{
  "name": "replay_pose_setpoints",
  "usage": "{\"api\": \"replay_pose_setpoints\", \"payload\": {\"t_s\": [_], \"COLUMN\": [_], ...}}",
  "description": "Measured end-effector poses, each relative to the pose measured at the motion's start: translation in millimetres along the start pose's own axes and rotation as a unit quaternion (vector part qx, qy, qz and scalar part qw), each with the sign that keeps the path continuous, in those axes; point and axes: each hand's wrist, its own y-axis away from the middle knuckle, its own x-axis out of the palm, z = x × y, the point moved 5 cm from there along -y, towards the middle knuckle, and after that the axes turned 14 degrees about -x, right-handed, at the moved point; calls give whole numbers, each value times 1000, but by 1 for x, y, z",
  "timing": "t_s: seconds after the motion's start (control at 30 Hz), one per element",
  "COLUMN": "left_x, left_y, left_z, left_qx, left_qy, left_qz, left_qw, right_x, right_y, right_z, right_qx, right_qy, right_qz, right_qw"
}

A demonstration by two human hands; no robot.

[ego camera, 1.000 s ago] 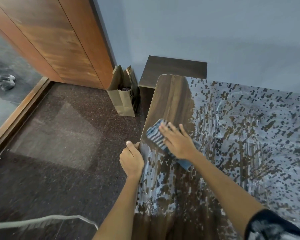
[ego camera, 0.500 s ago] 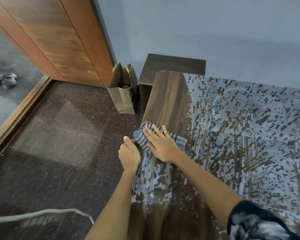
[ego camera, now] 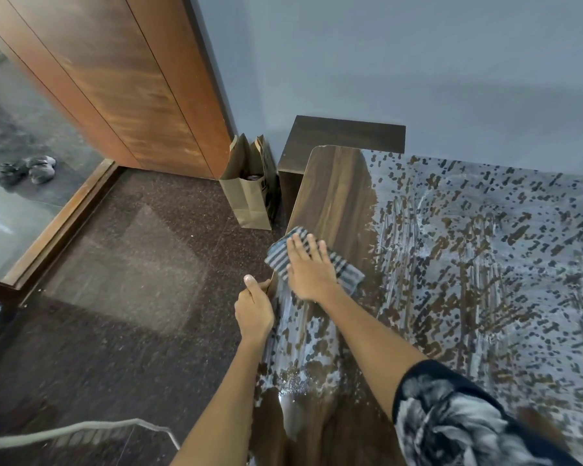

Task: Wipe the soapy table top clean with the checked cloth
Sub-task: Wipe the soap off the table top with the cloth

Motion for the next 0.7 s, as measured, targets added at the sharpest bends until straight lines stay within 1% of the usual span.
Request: {"api": "replay_pose_setpoints", "payload": {"t_s": [0.1, 0.17, 0.23, 0.3, 0.4, 0.47, 0.53, 0.6, 0.7], "left_x": [-2, -5, -7, -8, -7, -8, -8, -9, -8], "left_y": [0, 6, 6, 3, 3, 5, 7, 8, 9], "left_z": [2, 2, 6, 10, 14, 14, 15, 16, 17], "left_qx": [-14, -23, -23, -17, -8, -2, 0, -3, -8], "left_qy": [-9, -13, -8, 2, -4, -3, -2, 2, 2], "left_qz": [-3, 1, 14, 26, 21, 9, 0, -5, -8], "left_qw": [1000, 1000, 1000, 1000, 1000, 1000, 1000, 1000, 1000], "right_x": [12, 16, 15, 10, 0, -4, -4, -1, 12], "right_y": [14, 30, 45, 55, 50, 36, 22, 15, 21], "right_z": [20, 16, 2, -19, -43, -40, -25, -4, 27], "right_qx": [-83, -133, -161, -136, -36, 23, 55, 27, -74], "right_qy": [11, 16, 17, 25, 15, 0, -8, -3, 7], "right_qz": [1, -13, -23, -34, -39, -15, -6, -16, -10], "right_qw": [996, 991, 987, 990, 998, 1000, 998, 1000, 997]}}
